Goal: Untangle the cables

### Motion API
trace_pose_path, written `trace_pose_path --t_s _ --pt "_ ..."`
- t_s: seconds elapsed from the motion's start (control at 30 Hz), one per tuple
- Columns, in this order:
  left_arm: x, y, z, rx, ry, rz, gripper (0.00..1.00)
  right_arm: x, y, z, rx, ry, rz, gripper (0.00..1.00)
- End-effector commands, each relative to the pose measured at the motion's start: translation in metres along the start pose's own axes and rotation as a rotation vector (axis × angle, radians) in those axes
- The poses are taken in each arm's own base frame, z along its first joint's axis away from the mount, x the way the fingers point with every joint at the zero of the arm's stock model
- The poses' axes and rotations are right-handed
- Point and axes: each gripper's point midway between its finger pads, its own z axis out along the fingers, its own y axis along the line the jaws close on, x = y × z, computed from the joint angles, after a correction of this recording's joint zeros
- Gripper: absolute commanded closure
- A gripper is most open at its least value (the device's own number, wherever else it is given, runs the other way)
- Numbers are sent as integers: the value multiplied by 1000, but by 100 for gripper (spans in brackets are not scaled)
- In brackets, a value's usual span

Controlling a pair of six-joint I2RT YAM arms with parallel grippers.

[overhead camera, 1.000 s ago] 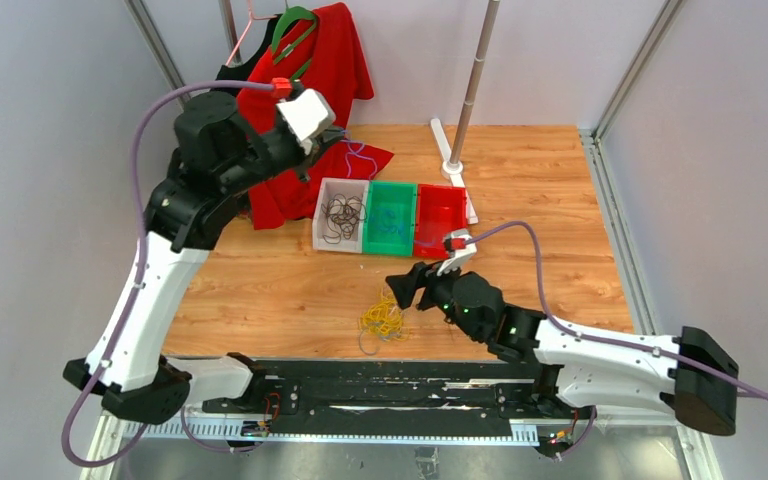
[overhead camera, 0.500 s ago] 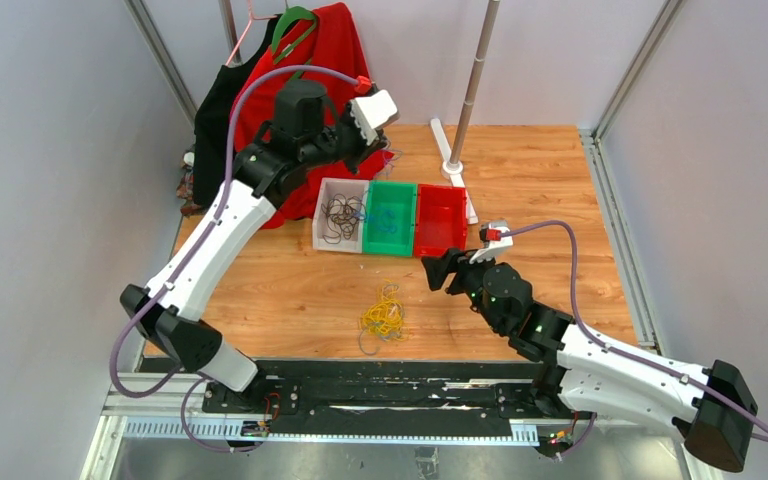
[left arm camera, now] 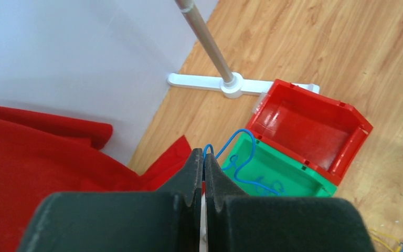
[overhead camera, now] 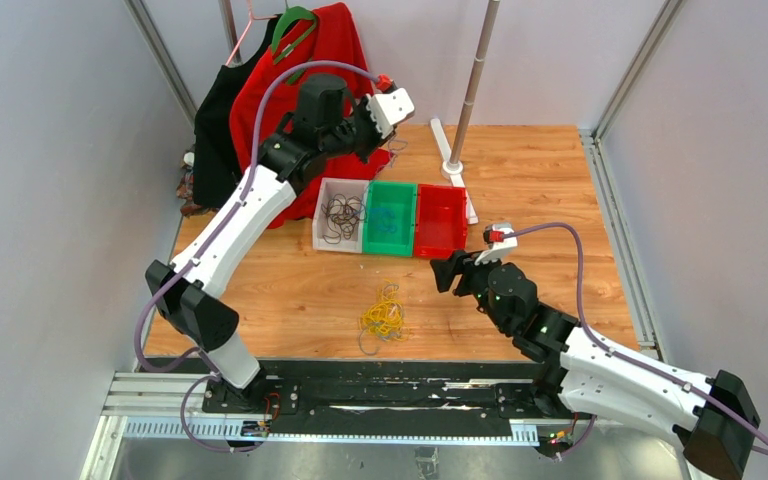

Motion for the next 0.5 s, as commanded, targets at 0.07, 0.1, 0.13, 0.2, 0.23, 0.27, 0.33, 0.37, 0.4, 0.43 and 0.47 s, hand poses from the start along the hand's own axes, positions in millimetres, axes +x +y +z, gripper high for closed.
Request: trace_pose_path --t_s 0.07,0.1,0.13,0.2,0.23,0.27,0.33,0.37,0.4,0.43,0.47 --pt "-65 22 -42 -151 -100 244 100 1 -6 -3 -5 3 -12 35" --pt "-69 23 -48 -180 -91 298 100 0 -7 -4 -6 3 -12 35" --pt "-73 22 -53 -206 -85 348 100 1 -7 -4 -5 5 -12 35" --pt "-79 19 -63 -239 -75 420 100 1 -7 -4 -8 7 -12 35" --pt "-83 18 -68 -256 -75 445 100 0 -7 -5 -9 8 -12 35" --pt "-88 17 -72 -269 -79 455 100 1 -7 -5 -10 9 -12 35" --pt "-99 14 -78 -274 -108 450 100 1 -6 -5 -11 8 -9 35" --pt "-103 11 -79 -268 -124 448 100 1 -6 -5 -12 9 -7 35" --pt "-105 7 -78 -256 -138 436 100 1 -6 -5 -13 10 -6 35" --pt "-106 5 -77 -246 -148 425 100 1 -6 -5 -13 10 -4 35" --pt "-105 3 -74 -237 -149 418 100 1 -6 -5 -11 12 -4 35"
